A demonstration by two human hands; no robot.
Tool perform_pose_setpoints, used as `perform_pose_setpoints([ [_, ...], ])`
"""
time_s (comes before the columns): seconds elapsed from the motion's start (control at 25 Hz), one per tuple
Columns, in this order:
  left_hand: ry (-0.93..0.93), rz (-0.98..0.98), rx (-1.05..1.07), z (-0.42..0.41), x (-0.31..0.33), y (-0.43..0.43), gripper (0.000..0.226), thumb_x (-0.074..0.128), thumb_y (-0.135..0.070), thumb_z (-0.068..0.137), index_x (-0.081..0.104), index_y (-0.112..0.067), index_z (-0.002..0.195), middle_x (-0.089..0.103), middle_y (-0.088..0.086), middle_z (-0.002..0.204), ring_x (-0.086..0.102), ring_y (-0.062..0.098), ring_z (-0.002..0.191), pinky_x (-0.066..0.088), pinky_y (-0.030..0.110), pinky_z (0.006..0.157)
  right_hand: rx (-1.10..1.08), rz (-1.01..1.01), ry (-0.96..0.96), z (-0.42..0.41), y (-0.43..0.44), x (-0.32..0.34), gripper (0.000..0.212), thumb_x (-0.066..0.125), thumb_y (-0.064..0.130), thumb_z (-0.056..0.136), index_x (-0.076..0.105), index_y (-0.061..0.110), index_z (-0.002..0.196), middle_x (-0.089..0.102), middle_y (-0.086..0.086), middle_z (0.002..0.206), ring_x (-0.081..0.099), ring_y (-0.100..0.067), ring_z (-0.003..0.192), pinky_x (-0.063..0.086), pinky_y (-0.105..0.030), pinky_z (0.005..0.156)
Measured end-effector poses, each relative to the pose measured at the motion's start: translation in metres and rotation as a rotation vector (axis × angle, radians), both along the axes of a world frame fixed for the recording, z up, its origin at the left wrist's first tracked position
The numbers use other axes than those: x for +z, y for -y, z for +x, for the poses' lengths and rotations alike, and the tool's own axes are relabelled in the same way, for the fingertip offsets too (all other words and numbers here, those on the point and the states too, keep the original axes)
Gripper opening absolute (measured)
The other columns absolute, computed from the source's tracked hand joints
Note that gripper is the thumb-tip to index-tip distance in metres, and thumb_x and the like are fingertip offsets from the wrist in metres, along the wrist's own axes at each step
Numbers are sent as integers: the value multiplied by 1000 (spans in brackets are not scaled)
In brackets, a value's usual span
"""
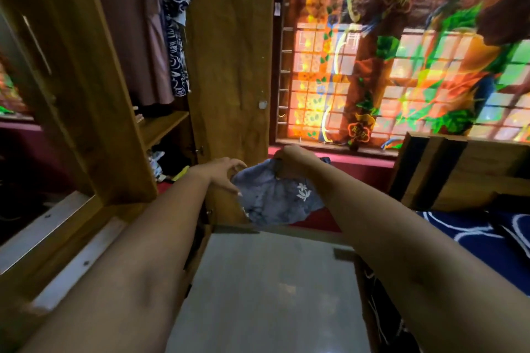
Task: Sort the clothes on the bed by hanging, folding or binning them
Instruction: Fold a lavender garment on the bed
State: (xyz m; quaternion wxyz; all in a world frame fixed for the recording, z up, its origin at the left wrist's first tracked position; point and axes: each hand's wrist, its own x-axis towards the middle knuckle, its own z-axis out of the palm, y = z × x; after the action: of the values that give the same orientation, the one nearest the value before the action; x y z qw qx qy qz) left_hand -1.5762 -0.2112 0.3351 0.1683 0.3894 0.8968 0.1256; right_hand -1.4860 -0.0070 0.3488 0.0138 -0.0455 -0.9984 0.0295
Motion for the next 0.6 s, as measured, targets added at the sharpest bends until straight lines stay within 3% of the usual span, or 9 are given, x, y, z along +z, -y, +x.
perform_pose_setpoints([
  [0.16, 79, -36, 69, -124, -16, -44, 94, 82, -33, 73, 25, -31, 148, 25, -1, 153, 30, 25, 139, 36, 42, 110, 48, -2, 42, -128, -42, -8, 42, 70, 32, 78, 60, 26, 118, 57, 0, 100, 59, -21, 94, 49, -32, 72],
  [0.32, 218, -99, 51, -266, -30, -75, 111, 87, -35, 65, 9, -53, 143, 12, -3, 159, 20, 26, 143, 34, 48, 112, 132, 24, 123, -274, -69, -6, 48, 73, 34, 77, 60, 23, 121, 61, -3, 111, 60, -24, 103, 50, -35, 86],
  [0.4, 242, -22, 93, -315, -19, -87, 106, 83, -21, 72, 12, -35, 151, 12, -1, 157, 17, 27, 144, 34, 43, 112, 213, 28, 148, -337, -74, 4, 51, 73, 32, 79, 57, 18, 126, 59, -6, 119, 57, -25, 108, 46, -33, 92],
  [0.48, 337, 83, 163, -356, 2, -96, 95, 77, -12, 79, 17, -20, 151, 20, 1, 154, 21, 24, 143, 35, 30, 105, 312, 25, 132, -401, -74, 15, 51, 74, 32, 79, 59, 13, 124, 61, -9, 120, 57, -25, 108, 44, -32, 91],
  [0.6, 433, 193, 312, -415, 19, -86, 75, 75, -18, 69, 45, -8, 136, 54, 7, 132, 51, 26, 124, 44, 29, 91, 430, -66, 118, -489, -69, 26, 45, 78, 32, 76, 66, 11, 113, 67, -9, 109, 61, -21, 97, 47, -31, 83],
])
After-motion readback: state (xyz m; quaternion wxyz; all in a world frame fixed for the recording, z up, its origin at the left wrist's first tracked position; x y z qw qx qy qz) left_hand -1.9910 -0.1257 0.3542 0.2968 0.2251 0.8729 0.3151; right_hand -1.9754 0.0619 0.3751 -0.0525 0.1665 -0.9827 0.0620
